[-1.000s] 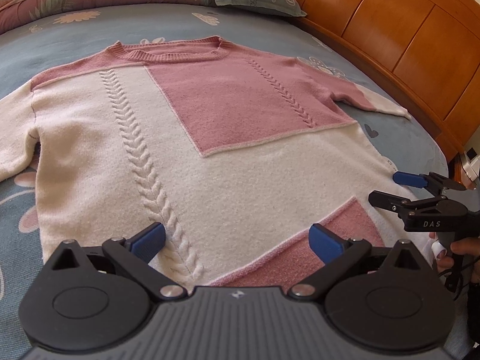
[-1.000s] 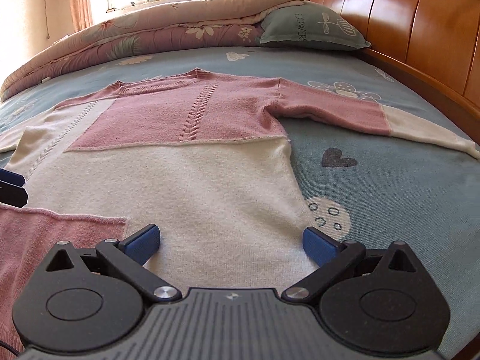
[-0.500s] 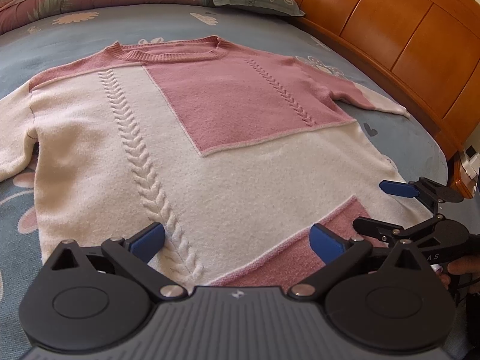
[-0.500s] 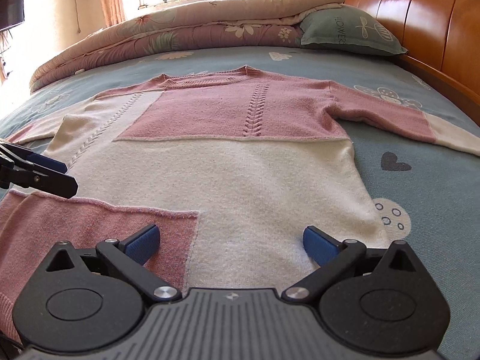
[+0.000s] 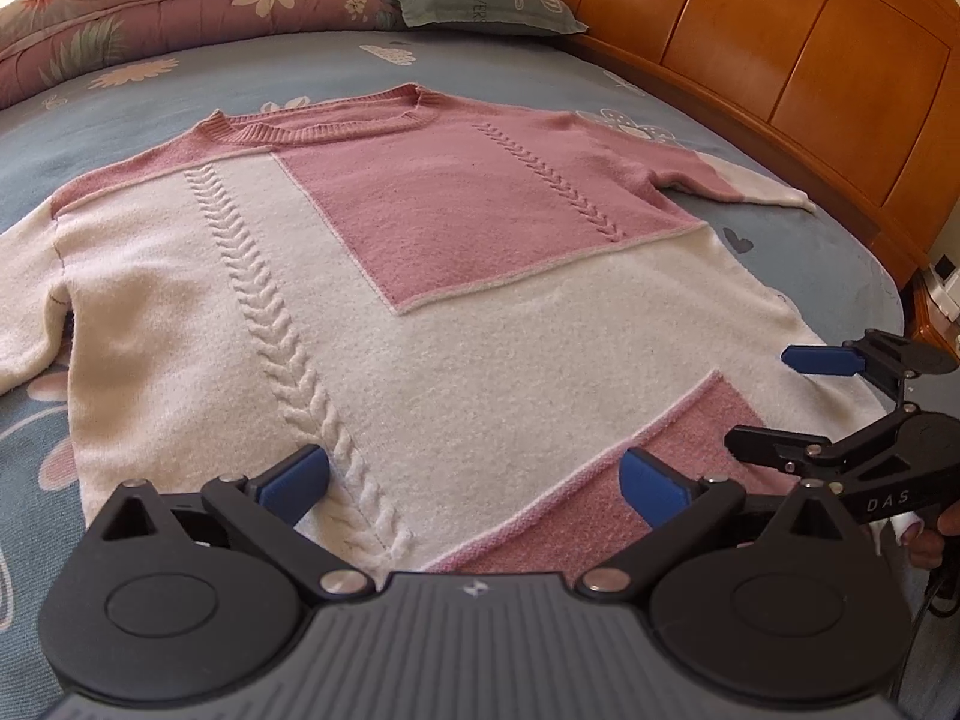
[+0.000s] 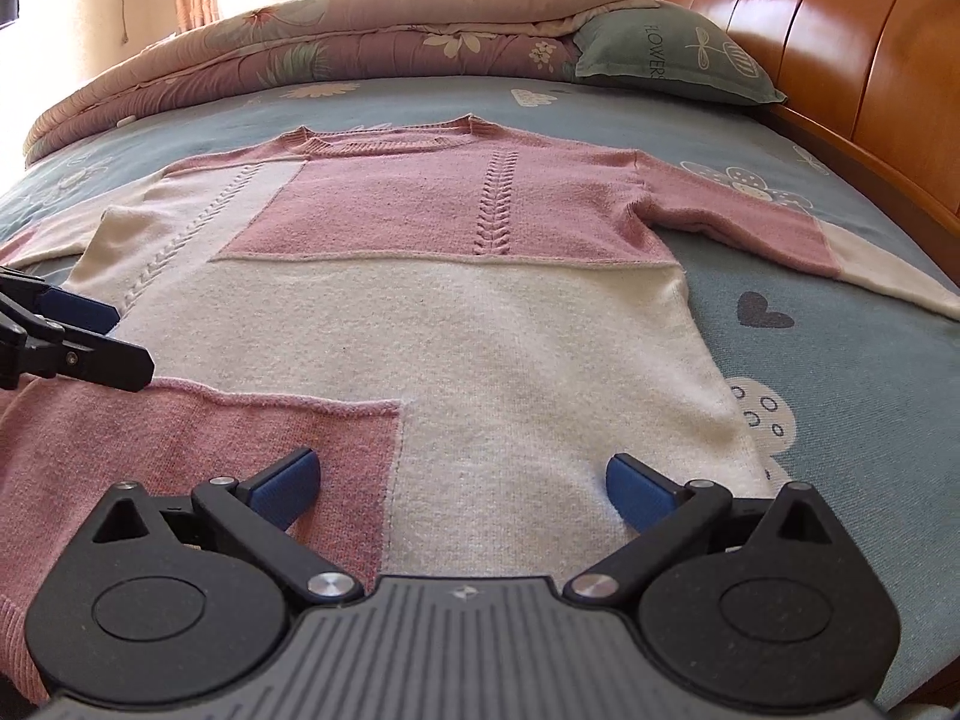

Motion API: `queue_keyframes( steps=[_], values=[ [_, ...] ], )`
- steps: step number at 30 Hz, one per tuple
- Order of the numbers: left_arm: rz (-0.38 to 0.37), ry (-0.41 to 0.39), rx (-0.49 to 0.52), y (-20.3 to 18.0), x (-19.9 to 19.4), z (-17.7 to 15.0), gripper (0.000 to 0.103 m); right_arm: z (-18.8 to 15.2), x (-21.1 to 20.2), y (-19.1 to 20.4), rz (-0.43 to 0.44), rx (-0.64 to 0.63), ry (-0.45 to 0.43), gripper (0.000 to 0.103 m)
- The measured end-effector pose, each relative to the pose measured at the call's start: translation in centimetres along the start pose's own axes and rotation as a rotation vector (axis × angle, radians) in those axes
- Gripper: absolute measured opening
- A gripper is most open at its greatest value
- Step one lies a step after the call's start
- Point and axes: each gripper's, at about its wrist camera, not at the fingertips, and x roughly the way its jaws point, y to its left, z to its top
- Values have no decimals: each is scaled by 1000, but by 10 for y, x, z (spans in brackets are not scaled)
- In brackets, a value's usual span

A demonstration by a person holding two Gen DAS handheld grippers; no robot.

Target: Fold clothes

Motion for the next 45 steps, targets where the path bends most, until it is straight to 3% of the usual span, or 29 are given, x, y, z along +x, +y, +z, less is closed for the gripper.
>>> queue_keyframes(
  steps=[5, 8, 14, 17, 22, 25, 30, 32, 38, 41, 45],
  values=[
    [58, -1, -8, -7, -1, -1, 102, 5, -13, 11, 52, -91, -59, 103],
    [57, 32, -71, -9, -4, 21, 102, -4, -13, 15, 72, -139, -59, 103],
    [-101, -21, -152, -29, 3, 98, 102, -8, -13, 12, 141, -180, -10, 103],
    [-222, 3, -203, -47, 40, 144, 102, -13, -12, 6, 149, -176, 25, 103],
    [-335, 60, -205, -91, 117, 185, 102, -15, -16, 6, 157, -199, 40, 103],
    [-382, 83, -210, -111, 156, 200, 102, -15, -17, 5, 166, -207, 44, 103],
    [-374, 89, -191, -129, 199, 211, 102, -14, -20, -1, 186, -194, 47, 103],
    [-413, 112, -287, -126, 212, 205, 102, -15, -21, -2, 190, -197, 48, 103],
    [-448, 140, -241, -134, 197, 206, 102, -15, -22, 1, 188, -212, 51, 103],
    [-438, 105, -175, -142, 184, 219, 102, -16, -23, 1, 187, -221, 51, 103],
    [-480, 91, -152, -156, 200, 237, 102, -17, -23, 1, 193, -226, 56, 103]
  ],
)
